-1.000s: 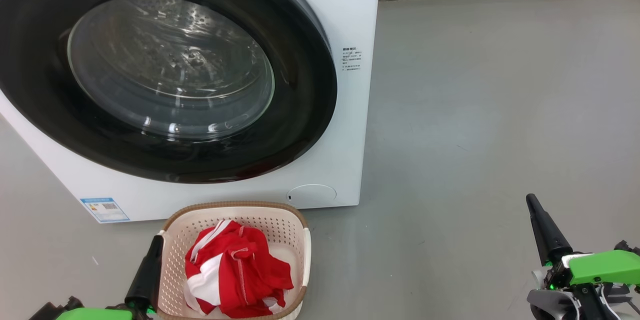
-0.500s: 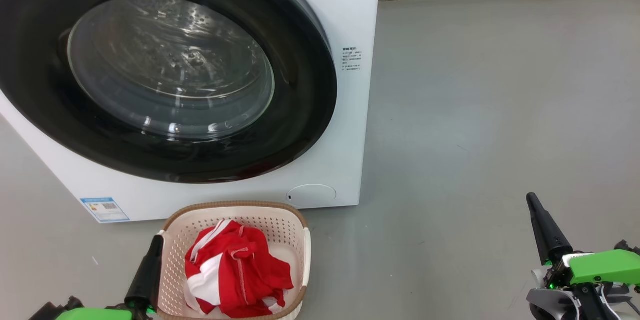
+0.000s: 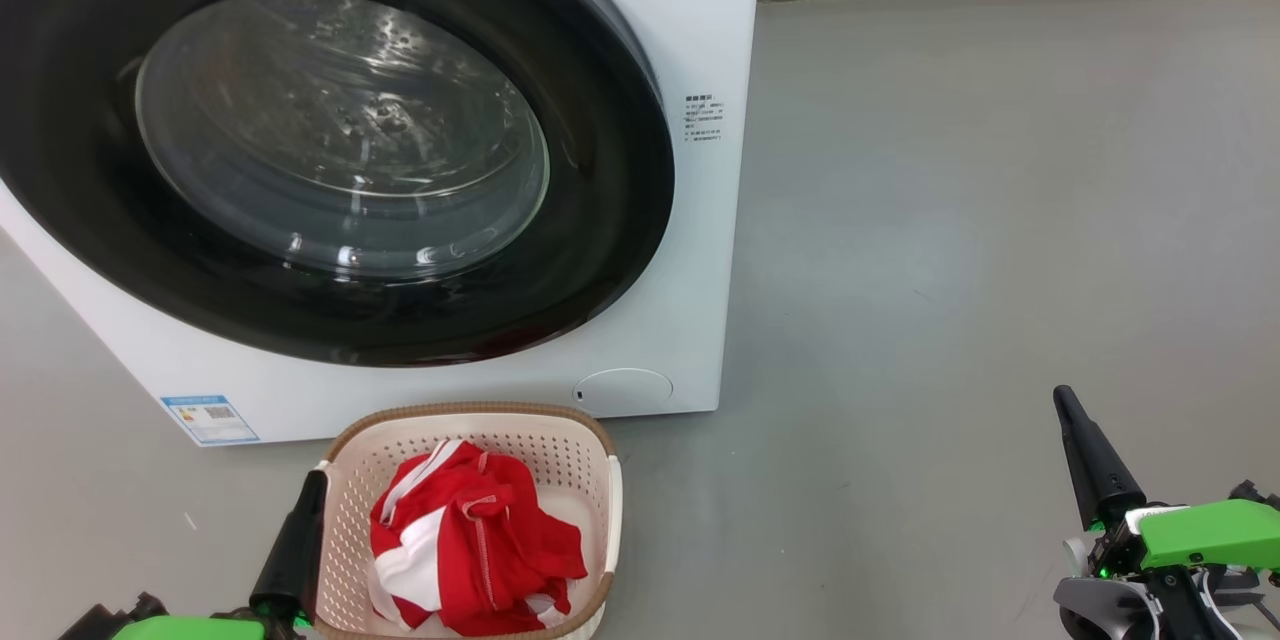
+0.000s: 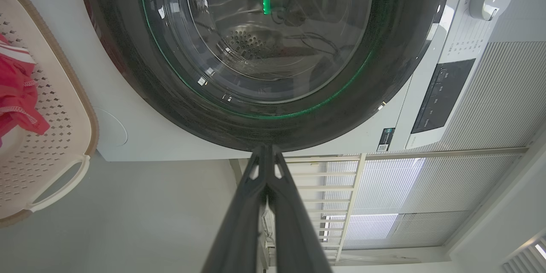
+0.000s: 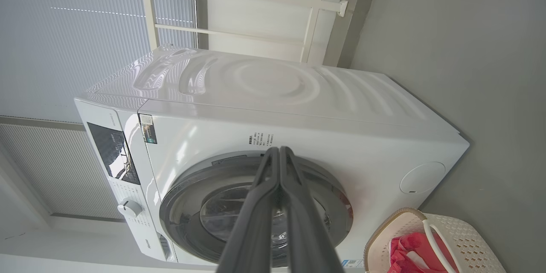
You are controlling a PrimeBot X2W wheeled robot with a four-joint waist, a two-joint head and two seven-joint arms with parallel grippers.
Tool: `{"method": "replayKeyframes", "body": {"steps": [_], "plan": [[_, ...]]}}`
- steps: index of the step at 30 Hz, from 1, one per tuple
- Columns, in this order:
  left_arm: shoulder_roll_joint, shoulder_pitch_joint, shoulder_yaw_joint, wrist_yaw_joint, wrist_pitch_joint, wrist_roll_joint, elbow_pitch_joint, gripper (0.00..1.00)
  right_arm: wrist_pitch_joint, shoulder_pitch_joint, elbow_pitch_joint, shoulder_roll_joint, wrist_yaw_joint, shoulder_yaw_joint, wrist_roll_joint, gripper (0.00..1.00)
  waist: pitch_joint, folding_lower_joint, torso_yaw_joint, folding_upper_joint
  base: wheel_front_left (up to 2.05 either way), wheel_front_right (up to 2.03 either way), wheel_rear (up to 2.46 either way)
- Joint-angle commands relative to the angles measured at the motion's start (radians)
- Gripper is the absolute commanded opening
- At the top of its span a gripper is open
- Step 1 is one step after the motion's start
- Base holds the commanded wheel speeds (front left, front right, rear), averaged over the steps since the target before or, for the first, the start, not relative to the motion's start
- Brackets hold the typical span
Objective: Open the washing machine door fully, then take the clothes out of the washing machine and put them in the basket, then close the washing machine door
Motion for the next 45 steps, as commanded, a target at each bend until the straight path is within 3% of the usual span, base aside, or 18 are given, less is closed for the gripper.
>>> {"method": "replayKeyframes", "body": {"steps": [1,45], "plan": [[0.015,-0.039,0.026,-0.006,0.003,-0.007,-0.026,0.0,0.007,-0.042,-0.031,-0.008,0.001,0.017,0.003,0.0,0.0,0.0,0.0,0.0,0.0,0.0,0.0],[0.015,-0.039,0.026,-0.006,0.003,-0.007,-0.026,0.0,0.006,-0.042,-0.031,-0.008,0.001,0.018,0.004,0.0,0.0,0.0,0.0,0.0,0.0,0.0,0.0]]}}
